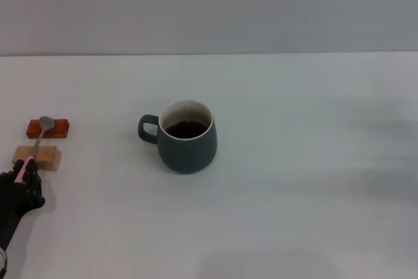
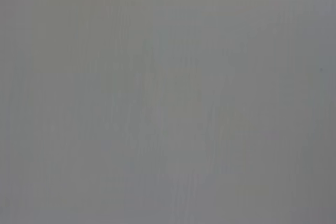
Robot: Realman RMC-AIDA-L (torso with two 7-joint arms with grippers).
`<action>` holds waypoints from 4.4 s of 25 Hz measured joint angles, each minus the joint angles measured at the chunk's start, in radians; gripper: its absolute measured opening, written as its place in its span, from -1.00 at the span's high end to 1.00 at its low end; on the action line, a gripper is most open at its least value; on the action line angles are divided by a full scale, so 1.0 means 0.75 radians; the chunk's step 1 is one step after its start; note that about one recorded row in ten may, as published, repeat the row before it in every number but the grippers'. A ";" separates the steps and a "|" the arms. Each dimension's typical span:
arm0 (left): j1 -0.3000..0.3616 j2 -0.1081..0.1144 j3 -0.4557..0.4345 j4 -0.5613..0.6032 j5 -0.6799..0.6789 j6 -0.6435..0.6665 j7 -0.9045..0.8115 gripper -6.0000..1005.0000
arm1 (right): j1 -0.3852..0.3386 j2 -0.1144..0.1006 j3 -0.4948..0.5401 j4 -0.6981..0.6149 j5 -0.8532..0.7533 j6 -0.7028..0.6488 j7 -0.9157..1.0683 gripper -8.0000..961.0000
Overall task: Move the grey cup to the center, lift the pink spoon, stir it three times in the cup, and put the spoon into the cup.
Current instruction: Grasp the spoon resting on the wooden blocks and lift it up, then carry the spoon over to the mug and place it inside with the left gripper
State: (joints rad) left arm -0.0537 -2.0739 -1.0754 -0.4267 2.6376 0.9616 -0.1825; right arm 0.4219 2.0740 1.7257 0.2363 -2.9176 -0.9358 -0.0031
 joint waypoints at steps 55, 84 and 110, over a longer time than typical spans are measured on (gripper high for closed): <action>0.026 0.018 0.013 -0.110 0.007 0.054 -0.051 0.70 | 0.000 0.000 0.000 0.000 0.000 0.011 0.000 -0.32; 0.177 0.299 -0.017 -0.652 0.130 -0.063 -0.532 0.70 | -0.002 0.004 0.000 0.000 0.000 0.011 0.000 -0.32; 0.103 0.634 0.140 -1.012 0.336 -0.142 -0.913 0.70 | -0.002 0.006 0.000 -0.002 0.000 0.012 0.006 -0.32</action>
State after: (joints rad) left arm 0.0232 -1.5984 -0.9704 -1.1856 2.8897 0.8551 -0.8674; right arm 0.4203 2.0786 1.7257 0.2346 -2.9176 -0.9265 0.0016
